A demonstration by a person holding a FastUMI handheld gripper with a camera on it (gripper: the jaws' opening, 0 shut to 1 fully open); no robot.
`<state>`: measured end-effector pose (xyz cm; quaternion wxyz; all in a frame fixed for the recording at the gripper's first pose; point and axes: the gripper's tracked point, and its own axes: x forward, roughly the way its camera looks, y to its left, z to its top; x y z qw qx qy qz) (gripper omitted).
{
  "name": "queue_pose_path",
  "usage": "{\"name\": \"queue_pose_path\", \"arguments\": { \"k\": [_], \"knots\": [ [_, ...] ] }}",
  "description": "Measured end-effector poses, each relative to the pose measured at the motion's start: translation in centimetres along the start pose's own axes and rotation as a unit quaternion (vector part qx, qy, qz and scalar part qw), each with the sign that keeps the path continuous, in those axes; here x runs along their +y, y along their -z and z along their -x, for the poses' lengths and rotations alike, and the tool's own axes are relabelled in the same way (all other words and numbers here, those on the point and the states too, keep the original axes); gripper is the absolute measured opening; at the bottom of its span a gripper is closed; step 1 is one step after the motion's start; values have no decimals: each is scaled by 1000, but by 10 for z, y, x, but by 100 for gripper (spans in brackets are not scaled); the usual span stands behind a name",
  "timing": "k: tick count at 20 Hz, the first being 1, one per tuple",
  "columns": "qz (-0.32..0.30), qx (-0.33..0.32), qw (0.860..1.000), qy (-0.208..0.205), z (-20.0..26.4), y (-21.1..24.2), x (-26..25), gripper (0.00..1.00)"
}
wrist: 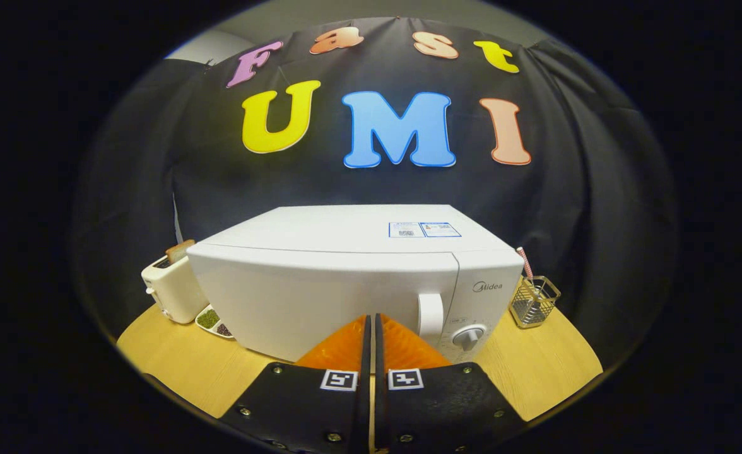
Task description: Open the microwave, put the food inside, and close the microwave door.
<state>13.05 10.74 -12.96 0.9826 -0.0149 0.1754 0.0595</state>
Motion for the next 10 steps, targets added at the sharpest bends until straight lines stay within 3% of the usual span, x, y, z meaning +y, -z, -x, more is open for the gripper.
{"name": "queue_pose_path", "arguments": {
  "k": [10],
  "knots": [
    [27, -77, 997, 4, 117, -25, 12, 4]
  ]
}}
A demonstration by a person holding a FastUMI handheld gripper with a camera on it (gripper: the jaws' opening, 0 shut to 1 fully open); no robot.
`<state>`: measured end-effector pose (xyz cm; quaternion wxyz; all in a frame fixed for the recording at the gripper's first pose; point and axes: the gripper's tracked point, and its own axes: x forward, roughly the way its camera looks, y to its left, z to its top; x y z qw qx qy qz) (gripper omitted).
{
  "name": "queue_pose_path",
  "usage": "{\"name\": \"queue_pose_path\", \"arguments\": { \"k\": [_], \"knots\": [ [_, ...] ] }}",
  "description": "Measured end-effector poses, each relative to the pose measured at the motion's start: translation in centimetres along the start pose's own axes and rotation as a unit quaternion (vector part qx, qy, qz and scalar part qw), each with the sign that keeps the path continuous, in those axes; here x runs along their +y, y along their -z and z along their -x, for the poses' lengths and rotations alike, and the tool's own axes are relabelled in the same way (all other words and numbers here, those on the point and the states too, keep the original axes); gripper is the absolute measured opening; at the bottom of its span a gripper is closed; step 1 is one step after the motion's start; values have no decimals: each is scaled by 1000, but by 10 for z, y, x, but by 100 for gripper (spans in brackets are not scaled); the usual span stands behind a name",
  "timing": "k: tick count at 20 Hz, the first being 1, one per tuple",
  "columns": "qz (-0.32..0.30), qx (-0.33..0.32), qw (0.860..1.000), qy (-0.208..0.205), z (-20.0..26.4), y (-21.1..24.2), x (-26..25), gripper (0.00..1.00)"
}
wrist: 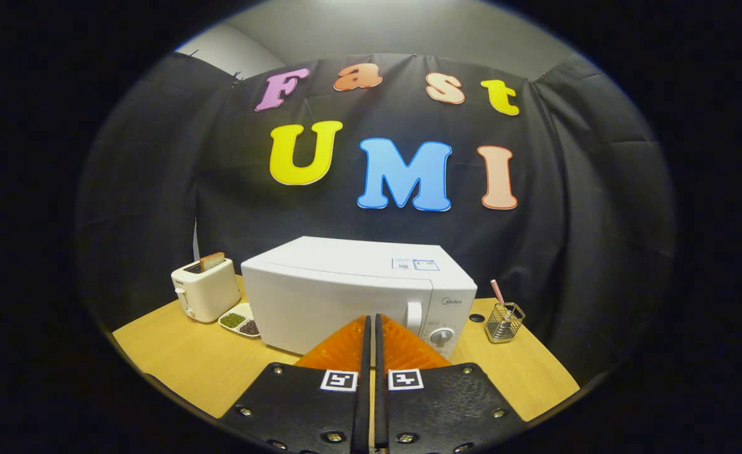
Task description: Open the microwave, put the food inside, and close the microwave door.
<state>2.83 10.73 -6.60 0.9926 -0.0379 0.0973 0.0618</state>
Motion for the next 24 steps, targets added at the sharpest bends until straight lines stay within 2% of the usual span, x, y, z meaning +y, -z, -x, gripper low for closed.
{"name": "queue_pose_path", "arguments": {
  "k": [3, 4, 5, 8, 9, 10, 11, 24],
  "knots": [
    [-18, -11, 1000, -4, 30, -1, 8, 4],
    [-28, -11, 999, -12, 38, 0, 12, 7],
    [-34, -9, 999, -17, 45, 2, 15, 34],
    [-42, -5, 999, -18, 59, 8, 13, 62],
    [-41, -6, 999, -16, 62, 10, 12, 86],
    [-38, -5, 999, -12, 64, 10, 9, 96],
    [-38, -5, 999, -14, 65, 10, 9, 99],
    [-42, -43, 998, -27, 68, -23, 2, 99]
  ]
}}
